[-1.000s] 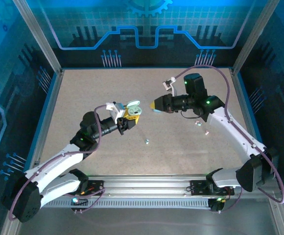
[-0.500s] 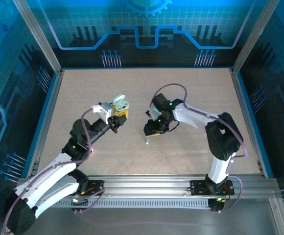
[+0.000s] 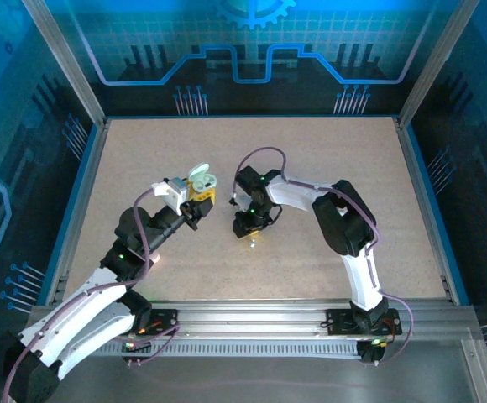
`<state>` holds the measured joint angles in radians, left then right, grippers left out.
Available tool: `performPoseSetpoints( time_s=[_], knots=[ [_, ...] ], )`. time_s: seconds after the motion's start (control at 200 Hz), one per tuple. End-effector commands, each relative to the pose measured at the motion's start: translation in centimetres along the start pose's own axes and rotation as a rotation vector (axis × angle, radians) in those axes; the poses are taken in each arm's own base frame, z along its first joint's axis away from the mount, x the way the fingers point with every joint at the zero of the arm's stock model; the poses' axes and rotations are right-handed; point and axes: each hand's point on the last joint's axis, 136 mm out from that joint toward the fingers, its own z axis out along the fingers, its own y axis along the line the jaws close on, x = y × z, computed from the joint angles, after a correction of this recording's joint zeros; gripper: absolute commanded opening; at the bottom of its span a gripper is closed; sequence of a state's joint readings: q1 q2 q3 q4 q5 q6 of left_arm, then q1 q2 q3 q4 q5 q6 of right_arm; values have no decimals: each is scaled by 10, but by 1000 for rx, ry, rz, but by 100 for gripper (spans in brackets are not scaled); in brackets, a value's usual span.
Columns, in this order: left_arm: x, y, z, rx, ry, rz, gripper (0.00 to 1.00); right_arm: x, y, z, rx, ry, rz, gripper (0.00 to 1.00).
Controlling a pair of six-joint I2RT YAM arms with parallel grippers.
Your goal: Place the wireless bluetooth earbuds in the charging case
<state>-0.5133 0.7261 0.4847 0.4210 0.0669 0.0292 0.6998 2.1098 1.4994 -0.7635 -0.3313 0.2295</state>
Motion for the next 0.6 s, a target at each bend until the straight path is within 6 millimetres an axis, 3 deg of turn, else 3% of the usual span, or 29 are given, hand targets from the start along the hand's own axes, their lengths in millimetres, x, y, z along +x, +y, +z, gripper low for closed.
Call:
performPoseSetpoints(
  time_s=[0.0,0.21,0.595],
  knots=[
    [-4,0,-2,-4,-15,13,34,28,4,2,-13,92,-17,33],
    [-4,-1,1,4,-13,6,34,53,6,-8,-22,118,-17,30],
    [-2,-3,4,22,-5,-14,34,78,15,-18,-73,136,21,30]
  ],
)
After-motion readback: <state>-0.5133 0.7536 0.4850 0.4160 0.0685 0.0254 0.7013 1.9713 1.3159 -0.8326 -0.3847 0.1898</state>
